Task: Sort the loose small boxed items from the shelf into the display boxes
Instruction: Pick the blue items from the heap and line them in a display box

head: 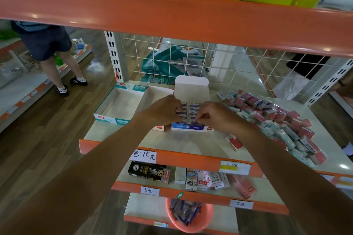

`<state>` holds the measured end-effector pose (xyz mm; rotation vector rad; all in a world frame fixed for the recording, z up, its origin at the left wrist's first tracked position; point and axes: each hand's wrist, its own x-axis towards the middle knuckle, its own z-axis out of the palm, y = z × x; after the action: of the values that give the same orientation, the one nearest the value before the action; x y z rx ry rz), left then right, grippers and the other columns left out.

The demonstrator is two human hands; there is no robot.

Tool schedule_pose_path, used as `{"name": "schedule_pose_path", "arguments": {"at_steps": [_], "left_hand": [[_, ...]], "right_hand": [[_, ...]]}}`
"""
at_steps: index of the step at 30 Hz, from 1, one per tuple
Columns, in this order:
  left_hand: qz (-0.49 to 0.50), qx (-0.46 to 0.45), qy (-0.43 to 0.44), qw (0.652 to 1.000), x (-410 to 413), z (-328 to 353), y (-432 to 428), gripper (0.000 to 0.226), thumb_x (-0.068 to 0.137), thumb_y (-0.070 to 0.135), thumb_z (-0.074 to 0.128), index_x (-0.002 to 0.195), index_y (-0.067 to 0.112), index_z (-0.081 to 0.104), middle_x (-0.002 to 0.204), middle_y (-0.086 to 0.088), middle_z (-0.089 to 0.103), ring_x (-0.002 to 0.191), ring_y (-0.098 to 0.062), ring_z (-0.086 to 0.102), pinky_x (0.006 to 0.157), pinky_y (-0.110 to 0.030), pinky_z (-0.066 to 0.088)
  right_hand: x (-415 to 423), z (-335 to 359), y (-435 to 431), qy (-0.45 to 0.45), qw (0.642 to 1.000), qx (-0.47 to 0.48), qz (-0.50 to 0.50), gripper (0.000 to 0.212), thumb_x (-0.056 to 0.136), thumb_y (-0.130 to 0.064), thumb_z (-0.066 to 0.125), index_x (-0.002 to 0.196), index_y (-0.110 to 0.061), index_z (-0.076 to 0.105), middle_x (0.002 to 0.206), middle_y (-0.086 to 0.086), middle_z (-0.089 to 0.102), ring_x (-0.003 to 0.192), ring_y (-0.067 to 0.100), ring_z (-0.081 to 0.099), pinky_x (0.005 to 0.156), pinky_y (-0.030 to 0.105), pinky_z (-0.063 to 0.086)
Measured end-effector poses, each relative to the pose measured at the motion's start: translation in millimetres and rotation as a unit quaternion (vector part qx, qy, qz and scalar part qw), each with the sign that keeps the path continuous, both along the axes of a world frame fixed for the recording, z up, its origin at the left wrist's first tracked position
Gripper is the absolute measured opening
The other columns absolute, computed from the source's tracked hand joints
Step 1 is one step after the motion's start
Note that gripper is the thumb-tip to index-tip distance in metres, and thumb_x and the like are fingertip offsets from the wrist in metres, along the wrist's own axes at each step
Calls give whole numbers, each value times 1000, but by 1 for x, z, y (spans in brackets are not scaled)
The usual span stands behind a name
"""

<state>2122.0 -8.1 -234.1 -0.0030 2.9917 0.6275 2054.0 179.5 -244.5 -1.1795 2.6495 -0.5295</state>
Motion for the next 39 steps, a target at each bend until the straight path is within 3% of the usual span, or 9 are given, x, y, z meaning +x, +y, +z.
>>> {"name": "schedule_pose_path", "arguments": {"at_steps": [4,7,11,17,20,25,31,34,39], "left_hand": [[-6,-2,1,1000,0,0,1,32,87,33,67,114,17,63,126,-3,57,106,-19,58,90,-24,48],[1,-4,2,1000,-1,-1,2,32,88,36,64,114,18,62,126,-2,58,104,-19,59,89,-25,49],[-12,-2,-1,1000,-3,1,1,31,88,34,64,114,17,60,127,-2,58,106,-19,59,89,-24,48],[-38,-58,-18,997,-15,4,3,32,86,36,67,113,18,63,122,-1,62,99,-18,62,86,-24,50],[-24,-96,23,995,-25,11,14,29,91,31,61,118,18,61,120,-1,62,99,-18,62,84,-27,50],[-9,-142,96,985,-43,18,46,31,88,22,64,118,15,61,118,-5,59,105,-21,55,90,-36,48],[-45,-152,104,982,-65,19,91,28,90,18,58,117,13,61,115,-7,56,106,-24,52,86,-36,46],[-45,-138,116,983,-74,19,108,23,91,16,57,113,11,62,112,-8,60,103,-24,54,84,-36,47],[-48,-154,125,979,-89,16,124,19,92,16,55,108,10,63,109,-10,60,105,-27,56,85,-38,48]], "right_hand": [[-7,-1,-3,24,1000,0,-9,10,81,-17,74,91,-14,71,100,-4,56,92,16,57,78,24,44],[-12,-4,-4,23,1000,5,3,8,79,-17,76,84,-17,70,106,1,64,96,17,59,83,28,48],[-11,-6,-5,-18,1000,6,-22,17,83,-17,73,80,-26,59,110,2,68,93,18,64,73,25,50],[-11,-5,-3,9,999,30,-24,10,86,-23,70,93,-20,63,115,3,66,95,20,62,74,25,47],[-7,-2,2,50,998,39,-22,26,89,-28,65,112,-16,65,125,2,61,107,22,59,85,27,46],[-8,1,31,122,987,29,-104,32,93,-32,59,125,-24,58,131,-3,58,108,18,58,86,28,47],[-20,3,70,172,971,35,-162,27,91,-31,60,117,-28,64,118,-2,65,101,18,61,84,38,54],[-26,5,90,172,966,35,-188,31,90,-30,59,121,-33,62,120,1,62,105,22,59,84,39,54],[-36,4,115,182,958,65,-211,32,93,-29,55,124,-23,59,129,3,58,113,26,55,92,37,46]]}}
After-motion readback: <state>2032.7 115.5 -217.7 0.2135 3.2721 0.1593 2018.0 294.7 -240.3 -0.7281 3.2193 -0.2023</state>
